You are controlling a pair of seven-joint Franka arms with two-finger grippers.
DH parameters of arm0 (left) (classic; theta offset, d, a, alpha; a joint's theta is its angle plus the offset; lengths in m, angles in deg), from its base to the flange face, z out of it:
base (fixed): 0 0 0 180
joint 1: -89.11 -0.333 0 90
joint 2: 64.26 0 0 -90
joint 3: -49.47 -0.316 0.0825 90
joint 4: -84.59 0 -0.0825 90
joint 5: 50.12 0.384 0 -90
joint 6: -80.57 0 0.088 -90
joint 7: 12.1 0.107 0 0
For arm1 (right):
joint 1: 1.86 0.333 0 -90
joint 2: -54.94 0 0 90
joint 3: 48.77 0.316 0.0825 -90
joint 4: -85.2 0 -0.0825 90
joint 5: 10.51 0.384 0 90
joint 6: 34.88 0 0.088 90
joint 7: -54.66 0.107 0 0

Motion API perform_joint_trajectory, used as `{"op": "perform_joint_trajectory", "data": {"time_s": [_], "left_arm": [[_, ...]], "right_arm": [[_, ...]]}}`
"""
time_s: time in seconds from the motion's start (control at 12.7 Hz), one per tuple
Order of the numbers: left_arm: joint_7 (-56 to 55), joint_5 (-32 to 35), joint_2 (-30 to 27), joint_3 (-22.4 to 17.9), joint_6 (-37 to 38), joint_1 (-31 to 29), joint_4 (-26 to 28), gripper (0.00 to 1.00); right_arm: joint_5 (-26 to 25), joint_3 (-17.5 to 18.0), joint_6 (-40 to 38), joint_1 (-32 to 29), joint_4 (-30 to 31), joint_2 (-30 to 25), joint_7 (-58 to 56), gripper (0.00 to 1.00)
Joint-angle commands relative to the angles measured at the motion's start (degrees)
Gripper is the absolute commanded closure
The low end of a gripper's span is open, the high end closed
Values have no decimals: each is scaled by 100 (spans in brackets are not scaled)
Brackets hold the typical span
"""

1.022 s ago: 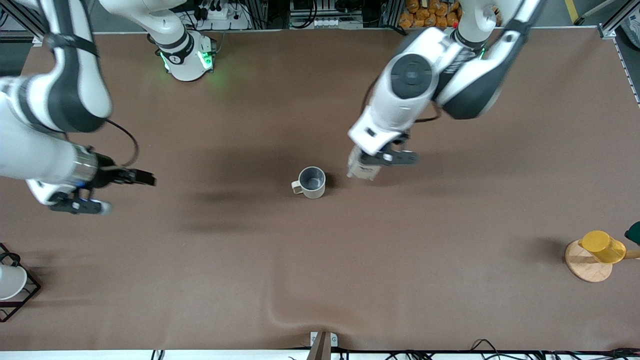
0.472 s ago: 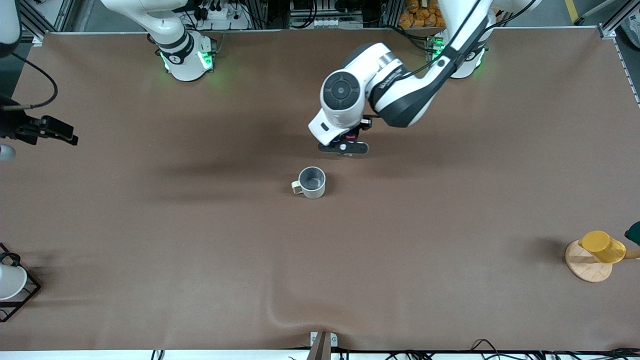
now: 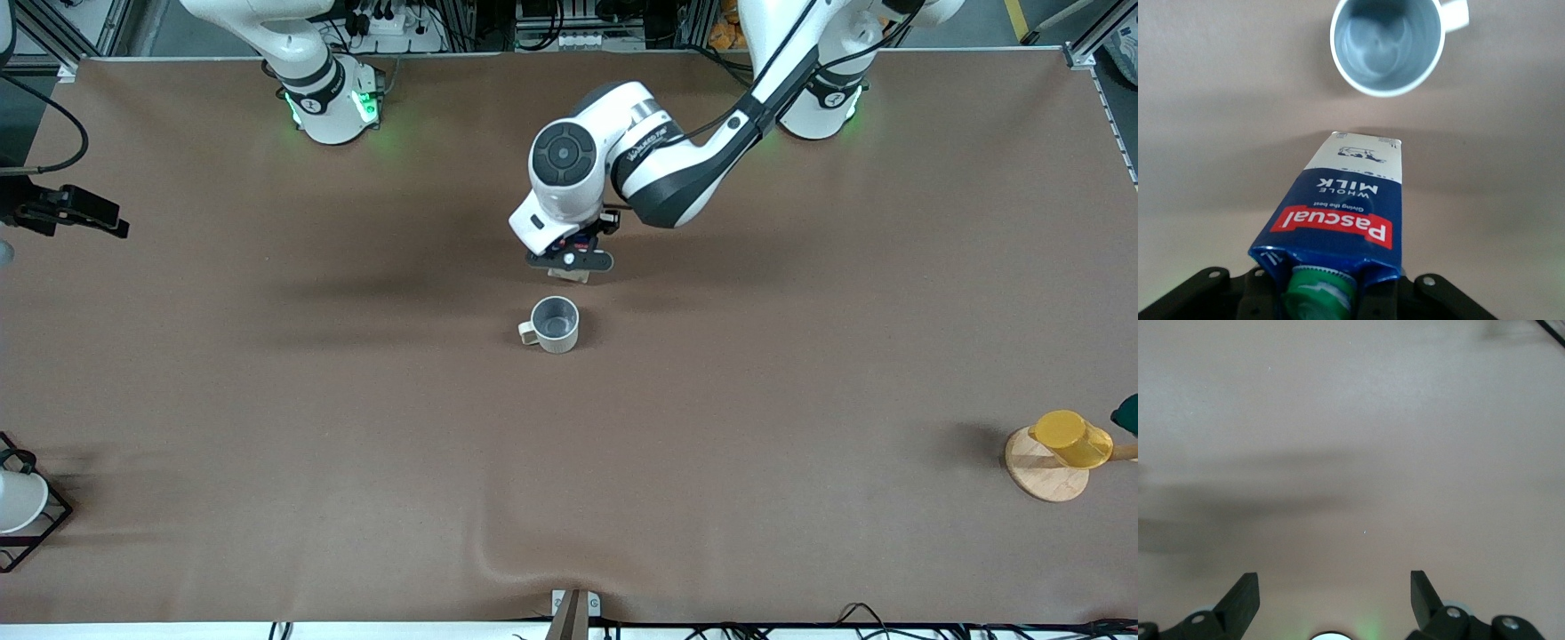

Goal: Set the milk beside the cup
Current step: 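Lower the milk carton beside the white mug with the left gripper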

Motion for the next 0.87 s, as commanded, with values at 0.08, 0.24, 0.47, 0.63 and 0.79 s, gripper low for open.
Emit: {"op": "perform_joint_trajectory", "data": {"time_s": [0.08,0.24,0.47,0.63,0.79], "left_arm": [[-153,-35,368,-415,131,403,-606,64],[-406,-35,464,-424,-104,403,-633,64],[-478,-26,474,-468,-343,455,-634,64],[-505,-26,535,-502,-343,455,-634,63],[-505,-26,553,-511,-361,455,-634,60]], "right_arm": [[-55,887,129,-682,-142,-18,-71,0],[-55,887,190,-638,-133,-18,-71,0],[-47,887,269,-638,-124,-18,-71,0],[-47,896,270,-629,-115,-36,-62,0],[-46,887,287,-629,-115,-10,-62,0]]}}
